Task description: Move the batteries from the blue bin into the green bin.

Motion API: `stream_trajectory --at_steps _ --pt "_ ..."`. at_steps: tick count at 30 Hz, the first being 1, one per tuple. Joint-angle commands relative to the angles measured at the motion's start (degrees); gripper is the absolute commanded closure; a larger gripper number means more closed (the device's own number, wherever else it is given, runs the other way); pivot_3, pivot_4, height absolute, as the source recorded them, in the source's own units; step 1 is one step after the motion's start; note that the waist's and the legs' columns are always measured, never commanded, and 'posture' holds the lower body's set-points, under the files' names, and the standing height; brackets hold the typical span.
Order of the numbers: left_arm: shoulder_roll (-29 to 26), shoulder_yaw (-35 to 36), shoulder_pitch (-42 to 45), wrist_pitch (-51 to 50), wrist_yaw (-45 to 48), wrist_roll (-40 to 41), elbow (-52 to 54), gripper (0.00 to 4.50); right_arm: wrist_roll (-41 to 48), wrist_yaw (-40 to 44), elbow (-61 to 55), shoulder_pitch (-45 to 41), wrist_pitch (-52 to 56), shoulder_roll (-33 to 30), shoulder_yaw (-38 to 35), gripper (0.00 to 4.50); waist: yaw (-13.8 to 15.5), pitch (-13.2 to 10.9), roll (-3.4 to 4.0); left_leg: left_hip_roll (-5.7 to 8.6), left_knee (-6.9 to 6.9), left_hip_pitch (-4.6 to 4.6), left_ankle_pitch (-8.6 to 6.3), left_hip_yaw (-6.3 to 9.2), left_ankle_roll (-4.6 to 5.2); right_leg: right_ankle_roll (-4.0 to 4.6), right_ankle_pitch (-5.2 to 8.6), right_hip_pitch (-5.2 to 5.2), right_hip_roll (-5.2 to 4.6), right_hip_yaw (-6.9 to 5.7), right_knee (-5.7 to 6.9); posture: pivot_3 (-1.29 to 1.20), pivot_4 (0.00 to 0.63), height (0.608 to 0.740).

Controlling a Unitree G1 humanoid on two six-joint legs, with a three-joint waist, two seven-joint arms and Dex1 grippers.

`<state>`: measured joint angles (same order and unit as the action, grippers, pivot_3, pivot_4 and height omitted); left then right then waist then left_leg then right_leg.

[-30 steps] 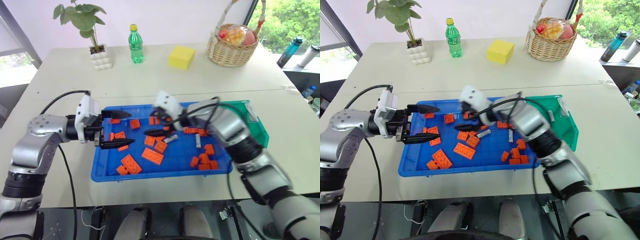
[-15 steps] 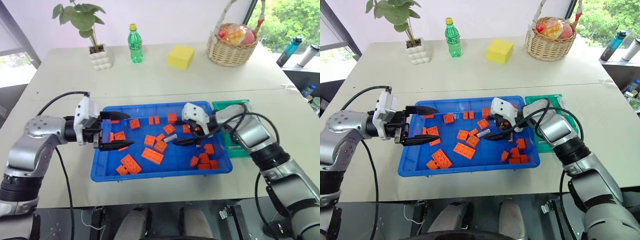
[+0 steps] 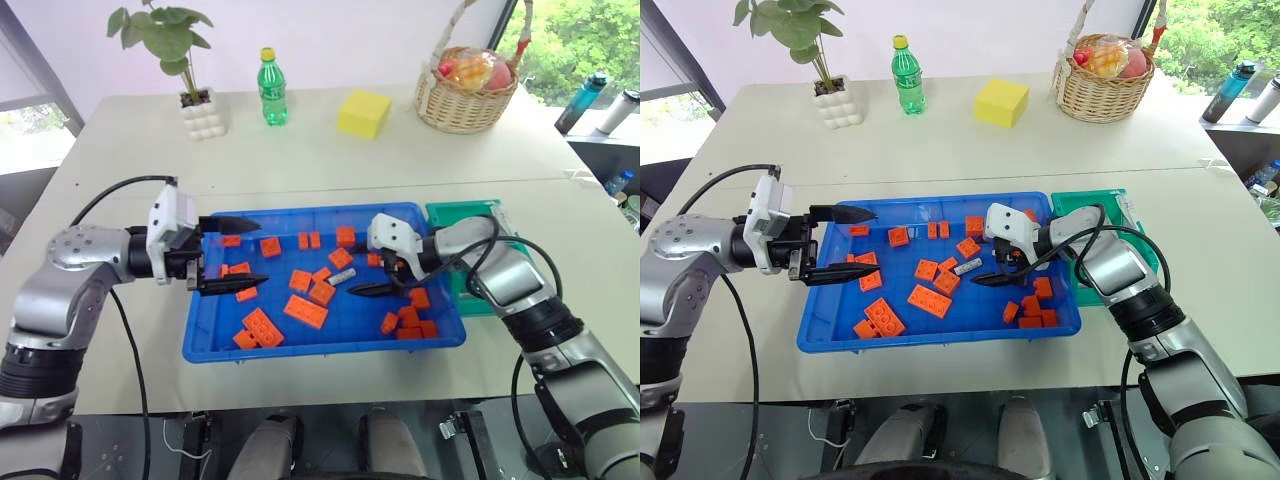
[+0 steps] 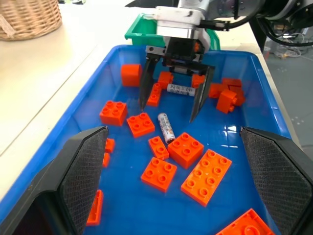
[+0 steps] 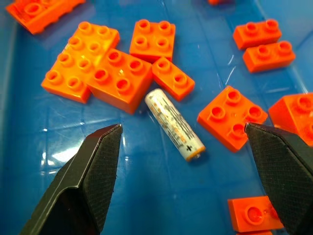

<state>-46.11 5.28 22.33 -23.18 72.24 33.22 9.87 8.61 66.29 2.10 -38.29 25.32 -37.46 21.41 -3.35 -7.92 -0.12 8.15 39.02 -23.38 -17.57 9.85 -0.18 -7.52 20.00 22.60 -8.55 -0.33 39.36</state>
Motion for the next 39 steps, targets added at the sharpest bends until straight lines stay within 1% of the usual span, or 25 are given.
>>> stream_trajectory --at_steps 1,5,10,15,22,24,26,28,29,30,32,35,39 --pt "-0.4 0.9 1.1 0.5 0.2 0.6 0.8 0.0 1.1 0.2 -4.5 0.6 1.0 -1.1 -2.8 0.38 0.0 0.0 0.0 0.0 0.0 0.0 0.0 0.0 0.0 0.0 0.0 0.0 0.0 0.0 0.0 0.0 0.15 0.737" --pt "-0.4 0.9 1.2 0.5 0.3 0.7 0.7 0.0 1.8 1.2 -6.5 2.3 1.5 -1.9 -3.2 0.38 0.3 0.0 0.0 0.0 0.02 0.0 0.0 0.0 0.0 0.0 0.0 -0.01 0.0 0.0 0.0 0.0 0.15 0.737" --pt "-0.3 0.7 1.5 0.6 0.7 0.6 0.5 0.0 0.4 1.6 -4.7 3.2 0.4 -1.3 -1.5 0.38 0.7 0.0 0.0 0.0 0.01 0.0 0.0 0.0 0.0 0.0 0.0 -0.01 0.0 0.0 -0.01 0.0 0.15 0.737" --pt "-0.1 0.4 1.9 0.6 0.7 0.6 0.6 0.0 -1.8 1.9 -0.9 3.3 -1.5 1.0 1.1 0.38 0.7 0.0 0.0 0.0 0.02 0.0 0.0 -0.01 0.0 0.0 0.0 -0.02 0.0 0.0 -0.02 0.0 0.15 0.737" --pt "-0.1 0.6 1.9 0.7 0.6 0.5 0.7 0.0 -5.5 3.2 9.3 -0.9 -6.8 4.2 3.5 0.38 0.8 0.0 -0.01 0.0 0.05 0.01 0.0 0.0 0.0 0.0 0.0 -0.03 0.01 0.0 -0.01 0.0 0.15 0.737" --pt "-0.1 0.7 1.7 0.9 0.5 0.5 0.8 0.0 -5.9 4.1 10.6 -1.5 -7.9 4.3 3.7 0.92 0.8 0.0 -0.02 0.0 0.06 0.01 0.0 0.01 0.0 0.0 0.0 -0.04 0.02 0.0 -0.01 0.0 0.15 0.737" --pt "0.0 0.8 1.5 0.9 0.3 0.5 0.9 0.0 -5.9 4.9 10.8 -1.6 -8.4 4.4 3.6 1.73 0.8 0.0 -0.02 0.01 0.06 0.01 0.0 0.01 0.0 0.0 0.0 -0.05 0.02 0.0 -0.01 0.0 0.15 0.737" --pt "0.1 0.9 1.3 0.9 0.1 0.5 1.1 0.0 -5.7 5.7 9.9 -1.3 -8.2 4.2 3.3 2.7 0.8 0.0 -0.02 0.0 0.06 0.01 0.0 0.02 0.0 0.0 0.0 -0.04 0.02 0.0 -0.01 0.0 0.15 0.737" --pt "0.1 0.9 1.0 1.0 0.1 0.6 1.3 0.0 -5.3 6.0 8.6 -0.9 -7.6 4.0 3.1 3.11 0.7 0.0 -0.02 0.01 0.06 0.01 0.0 0.02 0.0 0.0 0.0 -0.04 0.02 -0.01 -0.01 0.0 0.15 0.737" --pt "0.1 1.0 0.8 1.0 0.2 0.6 1.4 0.0 -5.2 6.2 7.8 -0.6 -7.3 3.9 2.8 3.64 0.7 0.0 -0.02 0.01 0.06 0.01 0.0 0.02 0.0 0.0 0.0 -0.04 0.02 0.0 -0.01 0.0 0.15 0.737" --pt "0.1 1.0 0.6 1.0 0.3 0.8 1.5 0.0 -4.7 6.3 6.0 0.1 -6.0 3.6 2.2 4.4 0.7 0.0 -0.02 0.01 0.06 0.01 0.0 0.02 0.0 0.0 0.0 -0.04 0.02 0.0 -0.01 0.0 0.15 0.737" --pt "0.3 0.8 0.8 1.1 0.7 0.9 1.1 0.0 -3.1 4.8 -0.6 2.4 -1.7 1.9 -0.8 4.39 0.9 0.0 -0.02 0.01 0.06 0.0 0.0 0.03 0.0 0.0 0.0 -0.03 0.02 0.0 -0.01 0.0 0.15 0.737" --pt "1.0 0.3 1.4 1.9 0.7 0.3 0.2 0.0 1.3 1.6 -11.0 5.0 7.0 -1.5 -8.5 4.39 0.9 0.0 -0.02 0.04 0.07 -0.02 0.0 0.03 0.0 0.0 0.0 -0.04 0.0 0.0 -0.02 0.0 0.15 0.737"
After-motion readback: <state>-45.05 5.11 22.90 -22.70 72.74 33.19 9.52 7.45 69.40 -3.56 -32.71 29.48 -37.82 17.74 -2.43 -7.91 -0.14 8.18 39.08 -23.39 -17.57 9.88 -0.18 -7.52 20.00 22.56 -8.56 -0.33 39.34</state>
